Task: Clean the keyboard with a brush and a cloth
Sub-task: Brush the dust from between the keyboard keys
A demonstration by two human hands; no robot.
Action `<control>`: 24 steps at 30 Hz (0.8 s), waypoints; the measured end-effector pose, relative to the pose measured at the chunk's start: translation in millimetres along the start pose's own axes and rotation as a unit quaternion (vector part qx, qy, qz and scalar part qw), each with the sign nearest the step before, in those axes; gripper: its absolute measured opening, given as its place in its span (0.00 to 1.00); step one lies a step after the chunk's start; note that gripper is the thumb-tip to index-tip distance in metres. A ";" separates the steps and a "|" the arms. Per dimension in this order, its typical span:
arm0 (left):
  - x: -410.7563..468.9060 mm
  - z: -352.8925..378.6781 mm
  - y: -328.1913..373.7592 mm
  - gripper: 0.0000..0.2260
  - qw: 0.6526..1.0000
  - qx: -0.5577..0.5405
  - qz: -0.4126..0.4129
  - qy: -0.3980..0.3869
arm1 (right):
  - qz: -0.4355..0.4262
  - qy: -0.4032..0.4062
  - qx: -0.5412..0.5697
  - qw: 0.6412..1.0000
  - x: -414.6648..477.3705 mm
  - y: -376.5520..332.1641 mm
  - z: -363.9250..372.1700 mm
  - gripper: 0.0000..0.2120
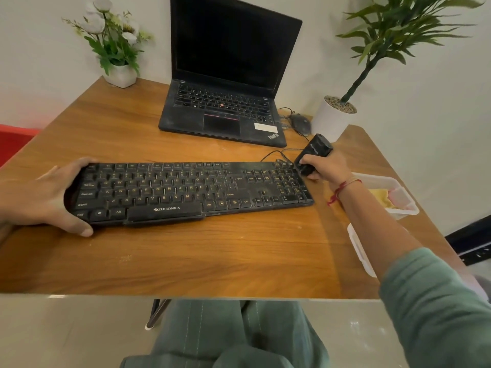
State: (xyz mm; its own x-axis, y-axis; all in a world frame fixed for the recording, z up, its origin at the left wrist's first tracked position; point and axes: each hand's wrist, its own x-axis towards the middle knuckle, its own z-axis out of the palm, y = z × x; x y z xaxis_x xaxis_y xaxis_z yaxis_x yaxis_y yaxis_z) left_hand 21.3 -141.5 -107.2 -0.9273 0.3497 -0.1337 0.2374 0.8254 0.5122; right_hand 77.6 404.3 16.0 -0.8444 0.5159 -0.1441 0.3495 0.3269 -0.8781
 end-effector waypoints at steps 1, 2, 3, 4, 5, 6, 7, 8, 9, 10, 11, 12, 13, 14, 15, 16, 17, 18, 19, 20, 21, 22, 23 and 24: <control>0.5 -0.3 0.2 0.67 1.000 -0.001 0.001 0.003 | -0.003 -0.001 -0.005 1.000 1.9 -0.5 0.4 0.16; 0.9 -1.0 0.7 0.66 1.000 -0.005 0.003 0.007 | -0.004 -0.001 -0.009 1.000 3.6 -0.5 0.3 0.17; 1.0 -1.2 1.0 0.65 1.000 -0.006 0.005 0.009 | -0.006 0.000 -0.009 1.000 4.9 0.5 -0.2 0.17; 0.7 -1.2 1.5 0.65 1.000 -0.006 0.007 0.009 | -0.008 0.002 -0.008 1.000 5.9 1.4 -0.1 0.17; 0.8 -0.9 1.1 0.65 1.000 -0.007 0.010 0.009 | -0.007 0.006 -0.006 1.000 7.4 1.9 0.7 0.17; 1.0 -0.8 -0.2 0.64 1.000 -0.007 0.011 0.008 | -0.006 0.013 -0.010 1.000 9.2 1.8 2.0 0.18; 0.9 -1.0 0.4 0.64 1.000 -0.006 0.016 0.008 | -0.007 0.018 -0.023 1.000 10.9 0.5 3.6 0.17; 0.6 -1.2 1.3 0.64 1.000 -0.009 0.020 0.008 | -0.009 0.017 -0.040 0.999 11.6 -2.3 5.0 0.17; 0.3 -1.7 2.9 0.63 1.000 -0.017 0.024 0.009 | -0.011 0.011 -0.056 0.998 12.8 -5.7 5.9 0.15; 0.0 -3.0 5.5 0.62 0.999 -0.028 0.027 0.012 | -0.011 0.003 -0.069 0.998 12.0 -9.5 5.3 0.14; 0.2 -3.4 7.1 0.61 0.999 -0.031 0.031 0.015 | -0.007 -0.005 -0.080 0.997 9.6 -11.6 2.7 0.12; 0.2 -3.3 8.4 0.60 0.999 -0.024 0.036 0.019 | -0.004 -0.014 -0.091 0.996 4.7 -12.2 -1.5 0.11; 0.5 -2.4 9.2 0.59 0.999 -0.018 0.042 0.023 | -0.004 -0.022 -0.108 0.994 -1.0 -10.2 -7.2 0.11; 1.0 -1.1 8.5 0.59 0.998 -0.022 0.046 0.025 | -0.003 -0.030 -0.125 0.992 -8.7 -6.2 -13.6 0.12; 1.9 0.0 6.3 0.60 0.998 -0.033 0.049 0.026 | 0.000 -0.040 -0.135 0.990 -17.1 -1.0 -20.1 0.13; 2.8 1.7 2.4 0.61 0.998 -0.039 0.049 0.023 | 0.006 -0.054 -0.144 0.988 -27.5 4.0 -27.2 0.15; 3.7 2.9 -0.5 0.62 0.998 -0.040 0.051 0.020 | 0.014 -0.073 -0.156 0.985 -37.3 7.2 -34.3 0.17; 5.0 3.6 -3.6 0.63 0.998 -0.040 0.052 0.017 | 0.022 -0.097 -0.178 0.979 -47.3 7.6 -41.9 0.17; 5.9 3.7 -4.5 0.63 0.998 -0.040 0.054 0.013 | 0.030 -0.124 -0.201 0.971 -54.4 5.7 -49.8 0.17; 5.8 2.8 -2.9 0.63 0.998 -0.041 0.056 0.010 | 0.033 -0.141 -0.218 0.965 -59.5 1.7 -57.0 0.17; 5.4 1.6 -1.1 0.62 0.997 -0.044 0.055 0.008 | 0.025 -0.138 -0.219 0.965 -60.5 -3.3 -62.5 0.17; 4.0 -0.2 2.5 0.61 0.997 -0.048 0.053 0.007 | 0.001 -0.112 -0.211 0.971 -58.1 -8.8 -65.3 0.19; 2.0 -2.0 6.4 0.60 0.998 -0.042 0.049 0.004 | -0.027 -0.072 -0.189 0.979 -52.5 -14.0 -65.5 0.21; 0.0 -3.9 10.6 0.59 0.999 -0.028 0.045 0.001 | -0.047 -0.039 -0.158 0.985 -46.7 -18.7 -61.6 0.20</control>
State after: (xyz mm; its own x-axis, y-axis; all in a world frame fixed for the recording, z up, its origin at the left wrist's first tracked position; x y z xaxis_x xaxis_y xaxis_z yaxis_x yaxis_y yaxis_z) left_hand 22.7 -134.4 -98.5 -0.9036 0.4200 -0.0843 0.3025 0.7650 0.5685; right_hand 135.5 422.9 67.2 -0.9035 0.4127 -0.1153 0.3673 0.6071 -0.7046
